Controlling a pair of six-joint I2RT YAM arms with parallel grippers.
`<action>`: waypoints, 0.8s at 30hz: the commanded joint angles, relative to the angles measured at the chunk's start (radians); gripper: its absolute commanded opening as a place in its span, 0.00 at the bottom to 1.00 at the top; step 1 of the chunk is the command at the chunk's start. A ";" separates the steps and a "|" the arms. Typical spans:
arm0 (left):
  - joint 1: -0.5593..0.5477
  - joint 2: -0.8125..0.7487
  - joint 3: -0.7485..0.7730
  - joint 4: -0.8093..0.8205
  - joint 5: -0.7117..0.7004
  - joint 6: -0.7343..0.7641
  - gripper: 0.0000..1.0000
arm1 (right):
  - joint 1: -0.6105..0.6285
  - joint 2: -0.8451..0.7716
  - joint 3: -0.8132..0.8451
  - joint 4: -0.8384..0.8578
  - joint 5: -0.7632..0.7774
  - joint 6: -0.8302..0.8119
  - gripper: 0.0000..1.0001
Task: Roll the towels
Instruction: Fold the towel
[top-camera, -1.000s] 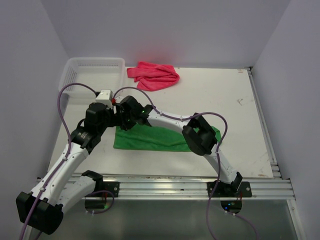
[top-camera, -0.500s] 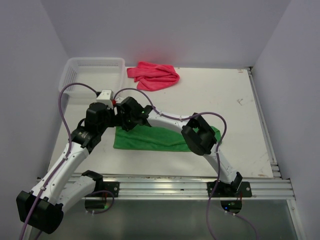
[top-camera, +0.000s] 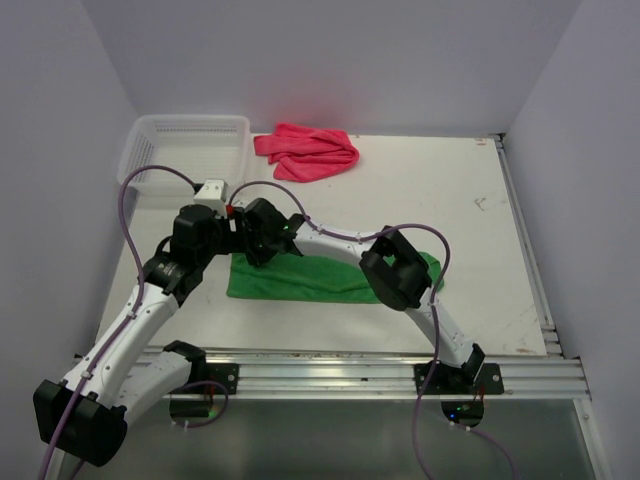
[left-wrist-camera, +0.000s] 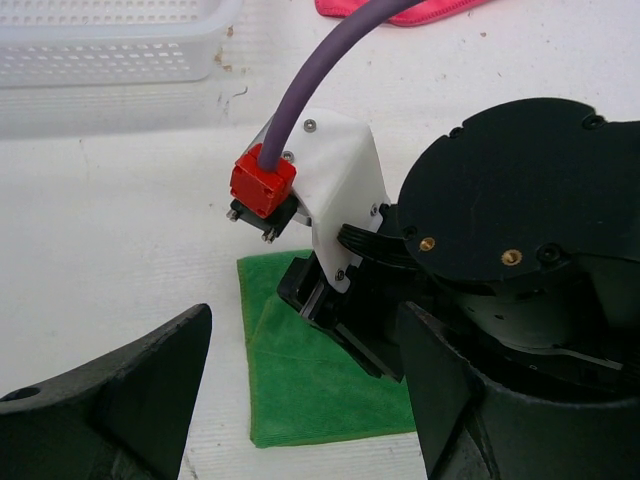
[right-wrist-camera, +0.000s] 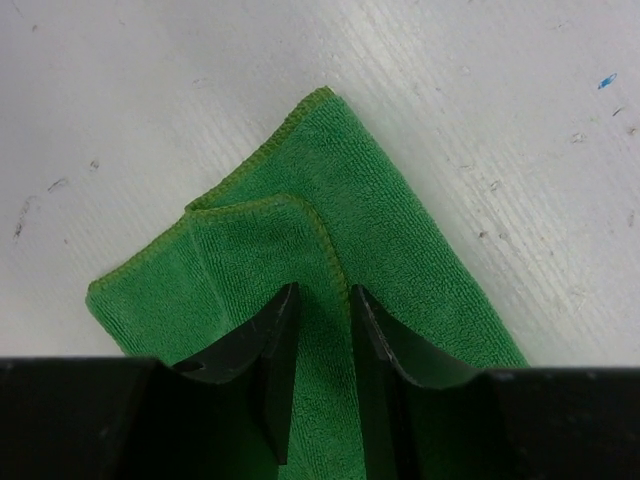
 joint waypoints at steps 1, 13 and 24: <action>0.005 0.000 0.003 0.039 0.014 0.020 0.79 | 0.003 0.019 -0.008 -0.003 -0.001 -0.011 0.30; 0.005 -0.006 0.003 0.039 0.014 0.020 0.79 | 0.003 -0.016 -0.017 0.006 -0.003 -0.002 0.08; 0.005 -0.011 0.003 0.039 0.012 0.020 0.79 | 0.008 -0.089 -0.060 0.013 0.016 0.012 0.10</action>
